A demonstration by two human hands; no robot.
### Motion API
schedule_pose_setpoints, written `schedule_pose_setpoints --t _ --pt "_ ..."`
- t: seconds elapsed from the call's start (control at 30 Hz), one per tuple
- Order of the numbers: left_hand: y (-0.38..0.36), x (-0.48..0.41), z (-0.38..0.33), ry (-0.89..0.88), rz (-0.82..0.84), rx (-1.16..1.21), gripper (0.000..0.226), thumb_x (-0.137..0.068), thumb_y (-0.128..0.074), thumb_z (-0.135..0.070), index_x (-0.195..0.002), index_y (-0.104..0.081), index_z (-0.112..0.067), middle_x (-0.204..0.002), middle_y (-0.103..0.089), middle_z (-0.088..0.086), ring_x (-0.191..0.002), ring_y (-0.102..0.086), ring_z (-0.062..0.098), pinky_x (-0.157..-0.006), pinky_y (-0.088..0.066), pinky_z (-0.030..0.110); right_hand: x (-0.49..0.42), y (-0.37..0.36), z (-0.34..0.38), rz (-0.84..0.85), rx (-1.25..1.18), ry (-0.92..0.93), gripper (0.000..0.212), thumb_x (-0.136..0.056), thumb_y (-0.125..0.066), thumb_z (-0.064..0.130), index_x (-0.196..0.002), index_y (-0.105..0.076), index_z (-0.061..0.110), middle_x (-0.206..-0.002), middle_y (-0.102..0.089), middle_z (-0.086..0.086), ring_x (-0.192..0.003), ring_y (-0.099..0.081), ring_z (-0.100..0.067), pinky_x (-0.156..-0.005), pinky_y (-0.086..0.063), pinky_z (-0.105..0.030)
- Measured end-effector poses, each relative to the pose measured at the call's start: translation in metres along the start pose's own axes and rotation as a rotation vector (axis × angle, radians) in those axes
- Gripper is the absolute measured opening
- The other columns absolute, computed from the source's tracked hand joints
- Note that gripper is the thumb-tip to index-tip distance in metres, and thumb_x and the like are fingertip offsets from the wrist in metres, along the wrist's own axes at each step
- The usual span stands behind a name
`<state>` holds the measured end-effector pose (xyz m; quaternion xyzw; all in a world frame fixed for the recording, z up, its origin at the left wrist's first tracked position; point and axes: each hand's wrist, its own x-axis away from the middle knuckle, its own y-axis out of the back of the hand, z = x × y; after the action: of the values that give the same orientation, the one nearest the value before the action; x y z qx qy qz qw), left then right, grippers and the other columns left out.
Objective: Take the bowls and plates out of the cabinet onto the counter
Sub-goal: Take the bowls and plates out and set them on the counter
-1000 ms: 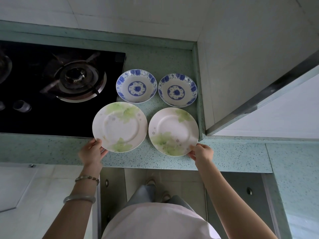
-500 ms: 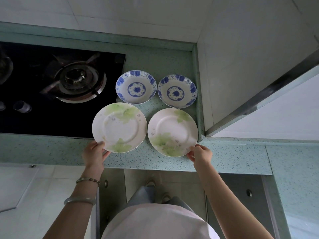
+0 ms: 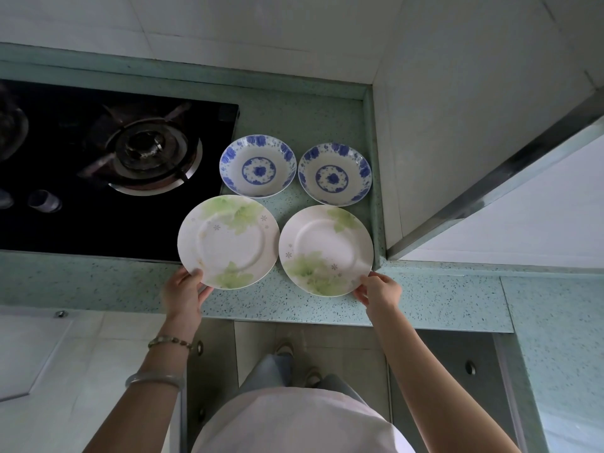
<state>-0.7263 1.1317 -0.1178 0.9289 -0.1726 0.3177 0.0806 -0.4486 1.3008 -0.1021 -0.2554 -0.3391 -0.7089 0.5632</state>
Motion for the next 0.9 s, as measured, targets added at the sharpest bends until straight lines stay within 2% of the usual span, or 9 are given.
schedule_pose_setpoints --t 0.1,0.23,0.4,0.57,0.7,0.83,0.9 --pt "0.000 0.001 0.001 -0.031 0.013 -0.009 0.030 -0.091 -0.057 -0.004 -0.121 -0.060 -0.007 -0.119 -0.065 0.010 -0.110 -0.063 0.025 -0.093 -0.051 0.037 0.000 0.003 -0.001 -0.002 0.008 0.015 0.019 -0.087 -0.052 -0.006 -0.103 -0.061 0.000 -0.091 -0.066 -0.017 -0.079 -0.067 -0.029 -0.061 -0.058 -0.033" --pt "0.002 0.006 0.000 -0.126 0.056 -0.071 0.032 -0.093 -0.056 -0.007 -0.124 -0.056 -0.003 -0.123 -0.063 0.011 -0.112 -0.060 0.025 -0.095 -0.050 0.039 0.002 0.007 -0.005 -0.025 0.053 0.083 0.030 -0.088 -0.050 0.000 -0.118 -0.056 0.000 -0.107 -0.063 -0.018 -0.089 -0.064 -0.027 -0.080 -0.057 -0.038" --pt "0.002 0.017 -0.003 -0.277 0.072 -0.146 0.021 -0.091 -0.053 -0.001 -0.109 -0.061 -0.006 -0.099 -0.068 0.000 -0.098 -0.063 0.015 -0.083 -0.052 0.028 0.009 0.009 -0.006 -0.022 0.083 0.155 0.035 -0.088 -0.053 0.002 -0.123 -0.052 0.002 -0.113 -0.060 -0.016 -0.092 -0.061 -0.025 -0.075 -0.054 -0.033" --pt "0.006 0.015 0.001 -0.251 0.080 -0.122 0.036 -0.093 -0.054 -0.005 -0.129 -0.052 -0.002 -0.122 -0.060 0.009 -0.112 -0.058 0.022 -0.094 -0.047 0.035 0.014 0.010 -0.005 0.039 0.145 0.156 0.040 -0.088 -0.055 0.004 -0.127 -0.048 0.004 -0.111 -0.059 -0.014 -0.079 -0.057 -0.019 -0.081 -0.052 -0.038" --pt "0.006 0.019 0.007 -0.211 0.141 -0.156 0.040 -0.093 -0.053 -0.004 -0.133 -0.048 -0.008 -0.125 -0.057 0.007 -0.113 -0.055 0.021 -0.095 -0.045 0.035 0.020 0.018 -0.007 0.149 0.158 0.137 0.048 -0.089 -0.050 0.000 -0.136 -0.041 0.005 -0.131 -0.050 -0.018 -0.111 -0.054 -0.029 -0.090 -0.051 -0.037" --pt "0.006 0.026 0.010 -0.186 0.174 -0.222 0.050 -0.092 -0.056 -0.008 -0.139 -0.037 -0.009 -0.133 -0.051 0.007 -0.119 -0.052 0.022 -0.095 -0.043 0.035 0.030 0.034 -0.008 0.215 0.183 0.192 0.049 -0.090 -0.047 -0.001 -0.138 -0.038 0.008 -0.134 -0.048 -0.020 -0.113 -0.052 -0.027 -0.091 -0.049 -0.037" --pt "0.009 0.037 0.007 -0.271 0.141 -0.312 0.054 -0.093 -0.057 -0.013 -0.141 -0.033 -0.010 -0.134 -0.049 0.005 -0.118 -0.052 0.021 -0.093 -0.043 0.034 0.037 0.043 -0.004 0.230 0.204 0.254 0.050 -0.091 -0.044 -0.003 -0.139 -0.037 0.008 -0.134 -0.048 -0.019 -0.114 -0.052 -0.027 -0.093 -0.050 -0.038"
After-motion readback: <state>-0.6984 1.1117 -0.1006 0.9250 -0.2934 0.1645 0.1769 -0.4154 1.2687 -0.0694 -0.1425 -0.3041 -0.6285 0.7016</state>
